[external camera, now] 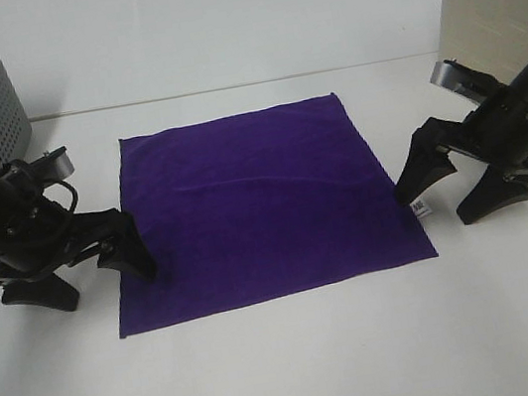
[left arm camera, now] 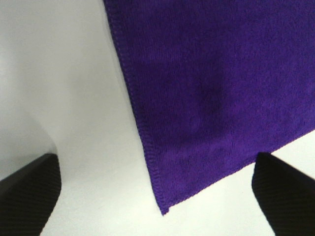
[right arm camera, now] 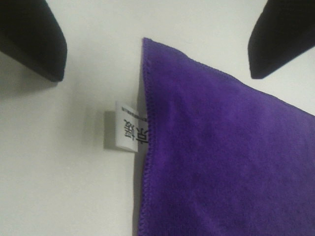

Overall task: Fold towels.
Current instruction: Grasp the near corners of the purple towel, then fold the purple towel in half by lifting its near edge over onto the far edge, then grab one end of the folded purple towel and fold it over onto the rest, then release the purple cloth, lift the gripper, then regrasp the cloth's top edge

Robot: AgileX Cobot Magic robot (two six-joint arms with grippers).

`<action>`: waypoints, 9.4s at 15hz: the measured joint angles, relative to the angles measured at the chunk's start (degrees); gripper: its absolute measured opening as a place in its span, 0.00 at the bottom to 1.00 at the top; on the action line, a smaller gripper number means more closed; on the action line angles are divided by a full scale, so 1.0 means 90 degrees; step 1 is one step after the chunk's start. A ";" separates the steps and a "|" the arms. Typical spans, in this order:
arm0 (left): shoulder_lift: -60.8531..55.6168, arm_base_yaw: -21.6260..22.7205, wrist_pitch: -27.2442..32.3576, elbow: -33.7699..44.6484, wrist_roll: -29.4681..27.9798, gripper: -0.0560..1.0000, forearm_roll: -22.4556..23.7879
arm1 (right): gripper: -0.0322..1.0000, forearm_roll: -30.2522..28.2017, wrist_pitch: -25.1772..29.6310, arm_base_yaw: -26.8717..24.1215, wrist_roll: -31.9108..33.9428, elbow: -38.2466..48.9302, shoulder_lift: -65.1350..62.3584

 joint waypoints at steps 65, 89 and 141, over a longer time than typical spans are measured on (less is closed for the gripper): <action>0.1795 -0.0707 0.2177 -0.5647 -0.2209 0.82 0.3444 | 0.95 -0.3374 0.1961 0.1808 0.2260 -0.6124 0.1178; 0.4023 -0.0102 0.2298 -0.7378 -0.0993 0.75 -0.0095 | 0.95 -0.3304 0.2152 0.1808 0.3094 -0.6124 0.0401; 0.4545 -0.1159 0.2629 -0.9505 -0.1101 0.68 0.0204 | 0.95 -0.2476 0.2165 0.1808 0.1916 -0.3094 -0.2871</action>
